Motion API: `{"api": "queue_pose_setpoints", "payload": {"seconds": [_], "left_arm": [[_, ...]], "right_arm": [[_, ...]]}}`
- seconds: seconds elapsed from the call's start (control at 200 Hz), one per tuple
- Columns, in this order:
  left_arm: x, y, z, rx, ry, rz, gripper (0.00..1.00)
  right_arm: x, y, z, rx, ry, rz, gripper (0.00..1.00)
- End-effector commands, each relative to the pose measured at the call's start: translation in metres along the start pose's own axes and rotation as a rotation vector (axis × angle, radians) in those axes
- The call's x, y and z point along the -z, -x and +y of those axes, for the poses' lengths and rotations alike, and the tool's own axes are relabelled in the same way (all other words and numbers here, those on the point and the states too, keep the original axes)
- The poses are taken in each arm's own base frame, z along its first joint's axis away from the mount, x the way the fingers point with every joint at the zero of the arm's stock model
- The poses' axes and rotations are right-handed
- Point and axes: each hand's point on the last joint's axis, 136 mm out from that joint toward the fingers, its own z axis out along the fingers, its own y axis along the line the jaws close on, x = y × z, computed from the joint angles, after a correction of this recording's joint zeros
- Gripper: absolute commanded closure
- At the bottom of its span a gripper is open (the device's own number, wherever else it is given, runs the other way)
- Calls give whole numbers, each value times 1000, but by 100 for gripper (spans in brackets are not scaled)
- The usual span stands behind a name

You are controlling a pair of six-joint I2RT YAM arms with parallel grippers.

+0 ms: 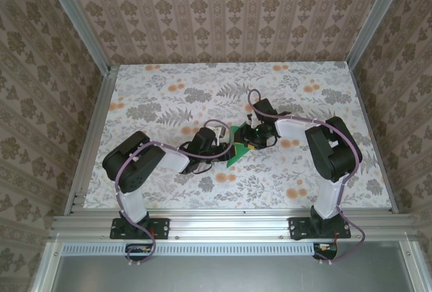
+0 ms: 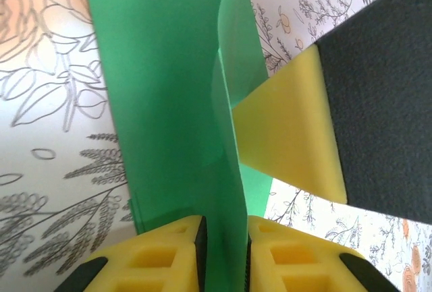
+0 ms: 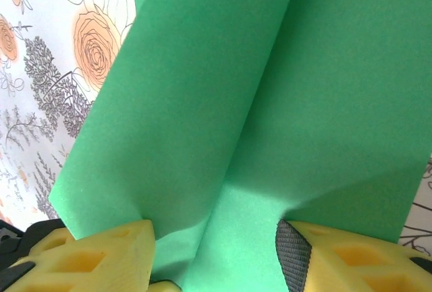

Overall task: Fold a paper plane with a square sheet of paper (pick it up from the middle)
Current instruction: Fourth fold the wing at the center of the table.

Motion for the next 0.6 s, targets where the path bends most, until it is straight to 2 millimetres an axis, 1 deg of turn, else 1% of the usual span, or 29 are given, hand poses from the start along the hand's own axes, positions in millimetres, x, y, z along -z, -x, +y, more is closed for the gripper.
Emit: {"api": "queue_pose_setpoints", "payload": {"seconds": [0.0, 0.15, 0.395, 0.505, 0.595], "left_arm": [[11, 1, -3, 36, -21, -6, 75], [20, 5, -6, 42, -28, -26, 74], [43, 11, 2, 63, 13, -100, 76], [46, 17, -4, 66, -2, -126, 77], [44, 21, -11, 68, -25, -134, 77]], "right_arm": [[-18, -28, -62, -51, -246, 88, 44], [-19, -29, -66, -50, -281, 94, 44], [-19, -30, -75, -45, -360, 101, 44], [-19, -31, -77, -44, -375, 102, 43], [-19, -31, -79, -49, -388, 102, 43]]}}
